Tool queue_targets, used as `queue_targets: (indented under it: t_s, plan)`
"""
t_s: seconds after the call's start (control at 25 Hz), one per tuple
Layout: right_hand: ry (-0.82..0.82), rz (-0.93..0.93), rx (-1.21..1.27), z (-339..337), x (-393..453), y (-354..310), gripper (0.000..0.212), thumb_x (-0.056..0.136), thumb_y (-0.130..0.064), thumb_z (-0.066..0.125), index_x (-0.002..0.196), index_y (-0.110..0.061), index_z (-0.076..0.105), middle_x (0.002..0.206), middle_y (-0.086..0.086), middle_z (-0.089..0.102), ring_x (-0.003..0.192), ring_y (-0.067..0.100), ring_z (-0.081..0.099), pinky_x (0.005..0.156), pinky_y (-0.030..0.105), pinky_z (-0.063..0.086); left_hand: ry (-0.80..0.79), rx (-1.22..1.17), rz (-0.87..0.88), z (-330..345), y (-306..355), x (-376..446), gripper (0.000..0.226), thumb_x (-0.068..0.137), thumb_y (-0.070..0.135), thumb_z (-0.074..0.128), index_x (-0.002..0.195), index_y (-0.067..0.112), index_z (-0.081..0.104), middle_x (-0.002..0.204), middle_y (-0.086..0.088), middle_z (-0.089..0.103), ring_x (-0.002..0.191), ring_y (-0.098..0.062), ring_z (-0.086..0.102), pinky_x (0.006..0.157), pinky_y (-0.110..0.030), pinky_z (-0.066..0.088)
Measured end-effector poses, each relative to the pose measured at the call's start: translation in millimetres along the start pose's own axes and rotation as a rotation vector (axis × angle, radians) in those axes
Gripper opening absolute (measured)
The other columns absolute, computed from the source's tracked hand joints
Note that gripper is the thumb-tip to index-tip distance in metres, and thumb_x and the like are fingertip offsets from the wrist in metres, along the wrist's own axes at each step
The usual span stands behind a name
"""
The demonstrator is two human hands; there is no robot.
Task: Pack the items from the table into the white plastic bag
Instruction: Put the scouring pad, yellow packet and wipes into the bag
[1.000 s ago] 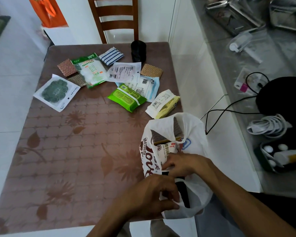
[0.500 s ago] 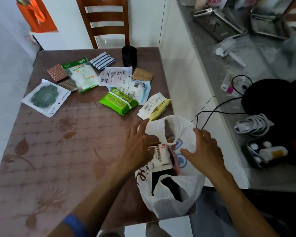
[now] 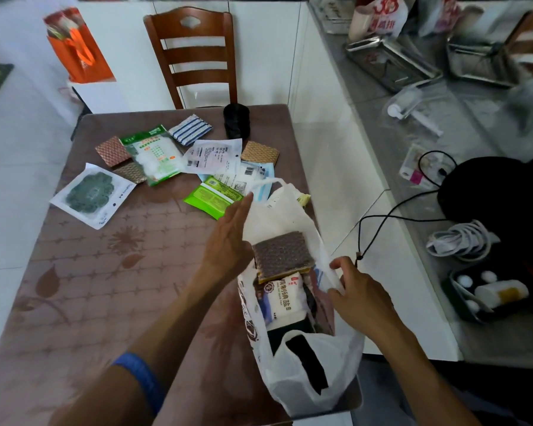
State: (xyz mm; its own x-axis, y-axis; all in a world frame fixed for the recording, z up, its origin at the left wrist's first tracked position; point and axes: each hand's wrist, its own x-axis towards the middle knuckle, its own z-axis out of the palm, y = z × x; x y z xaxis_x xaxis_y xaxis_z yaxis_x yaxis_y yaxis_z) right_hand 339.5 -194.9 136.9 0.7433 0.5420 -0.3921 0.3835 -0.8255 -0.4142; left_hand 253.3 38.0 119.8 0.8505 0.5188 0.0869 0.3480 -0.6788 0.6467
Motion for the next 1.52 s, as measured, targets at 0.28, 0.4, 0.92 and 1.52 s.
queue_targets:
  t_s: [0.28, 0.4, 0.92, 1.52]
  plan:
    - [0.291, -0.152, 0.133, -33.3, 50.0, -56.3, 0.028, 0.093, -0.043, 0.056, 0.114, -0.024, 0.053, 0.109, -0.005, 0.062, 0.093, 0.015, 0.057, 0.071, 0.027, 0.045, 0.195, -0.356, -0.183, 0.3, -35.4, -25.5, 0.038, 0.086, 0.036, 0.043, 0.119, 0.02, 0.052, 0.109, 0.006, 0.058, 0.097, -0.011, 0.056, 0.078, -0.031, 0.049]
    - [0.345, -0.232, 0.147, -48.3, 97.3, -69.6, 0.026, 0.094, -0.038, 0.054, 0.113, -0.02, 0.057, 0.113, -0.002, 0.064, 0.096, 0.019, 0.059, 0.074, 0.031, 0.049, 0.181, -0.279, -0.282, 9.4, -67.2, -0.5, 0.039, 0.091, 0.038, 0.046, 0.122, 0.016, 0.054, 0.111, -0.002, 0.061, 0.101, -0.026, 0.06, 0.081, -0.038, 0.049]
    - [-0.156, -0.576, -0.765, 12.7, 302.8, -19.2, 0.078, 0.092, -0.03, 0.06, 0.155, -0.028, 0.012, 0.165, 0.001, 0.01, 0.147, 0.03, 0.022, 0.107, 0.047, 0.033, -0.584, 0.503, -0.578, 93.5, -160.0, 26.1, 0.117, 0.069, 0.052, 0.077, 0.149, 0.041, -0.008, 0.159, -0.011, -0.019, 0.143, -0.052, -0.007, 0.102, -0.069, 0.033]
    - [-0.177, -0.074, 0.215, 2.4, 291.4, -34.6, 0.068, 0.059, -0.043, 0.081, 0.118, -0.024, 0.053, 0.112, 0.002, 0.064, 0.098, 0.025, 0.062, 0.08, 0.036, 0.05, -0.59, 0.458, -0.56, 94.2, -162.7, 24.8, 0.119, 0.069, 0.047, 0.079, 0.149, 0.04, -0.009, 0.157, -0.012, -0.025, 0.142, -0.053, -0.013, 0.104, -0.072, 0.027]
